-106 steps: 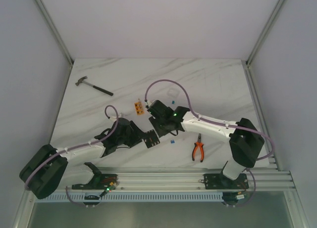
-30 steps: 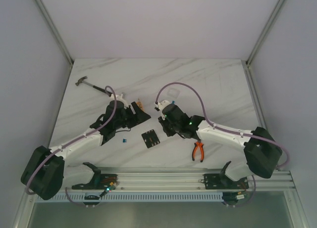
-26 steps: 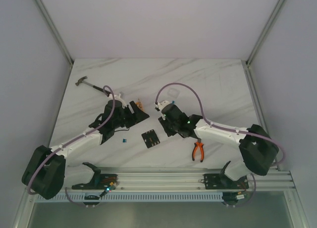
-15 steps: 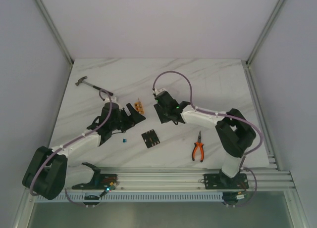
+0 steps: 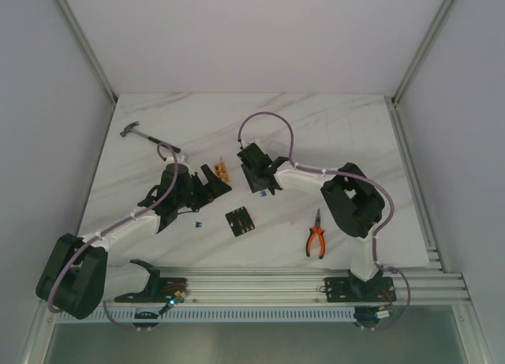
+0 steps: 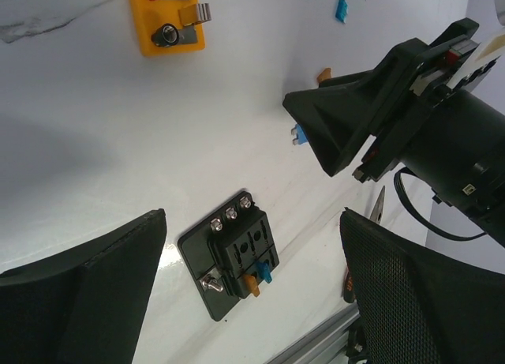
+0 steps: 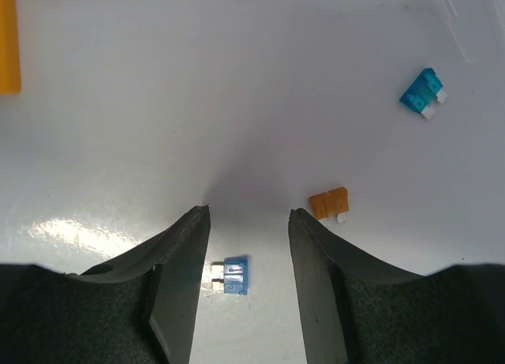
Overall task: Snap on the fuse box
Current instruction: Pick up the fuse from the center of the board.
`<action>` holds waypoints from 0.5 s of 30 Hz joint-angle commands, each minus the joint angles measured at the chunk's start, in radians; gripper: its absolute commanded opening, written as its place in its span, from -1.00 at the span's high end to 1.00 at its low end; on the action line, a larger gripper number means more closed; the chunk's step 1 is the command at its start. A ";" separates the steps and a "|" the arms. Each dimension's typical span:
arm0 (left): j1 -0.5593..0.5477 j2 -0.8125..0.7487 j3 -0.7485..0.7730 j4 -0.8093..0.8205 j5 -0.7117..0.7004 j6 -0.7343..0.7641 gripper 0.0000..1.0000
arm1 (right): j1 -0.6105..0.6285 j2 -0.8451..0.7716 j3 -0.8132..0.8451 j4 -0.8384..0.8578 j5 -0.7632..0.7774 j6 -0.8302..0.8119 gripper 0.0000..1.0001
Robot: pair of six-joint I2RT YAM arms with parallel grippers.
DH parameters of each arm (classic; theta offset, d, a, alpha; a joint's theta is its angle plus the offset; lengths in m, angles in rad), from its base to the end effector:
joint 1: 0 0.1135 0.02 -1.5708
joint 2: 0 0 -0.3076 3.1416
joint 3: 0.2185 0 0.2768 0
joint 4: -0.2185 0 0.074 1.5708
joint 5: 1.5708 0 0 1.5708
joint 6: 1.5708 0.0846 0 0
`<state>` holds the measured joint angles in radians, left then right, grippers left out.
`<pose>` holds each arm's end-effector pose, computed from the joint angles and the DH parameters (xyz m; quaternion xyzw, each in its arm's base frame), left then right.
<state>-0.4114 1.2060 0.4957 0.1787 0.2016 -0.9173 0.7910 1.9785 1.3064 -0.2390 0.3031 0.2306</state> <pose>0.2586 -0.1313 0.1906 -0.1677 0.8486 -0.3734 0.3351 0.3594 0.3275 0.1523 -0.2116 0.9123 0.0319 0.3491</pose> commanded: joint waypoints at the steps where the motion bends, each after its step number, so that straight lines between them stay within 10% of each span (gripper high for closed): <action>1: 0.009 -0.001 -0.005 -0.014 -0.002 0.020 -1.00 | 0.000 -0.014 -0.028 -0.077 -0.012 0.018 -0.03; 15: 0.010 0.012 0.010 -0.014 0.012 0.009 -1.00 | 0.008 -0.153 -0.167 -0.171 0.002 0.009 -0.08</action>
<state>-0.4095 1.2118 0.4961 0.1787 0.2020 -0.9146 0.7948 1.8606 1.1782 -0.3286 0.2707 0.2375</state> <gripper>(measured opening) 0.998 0.528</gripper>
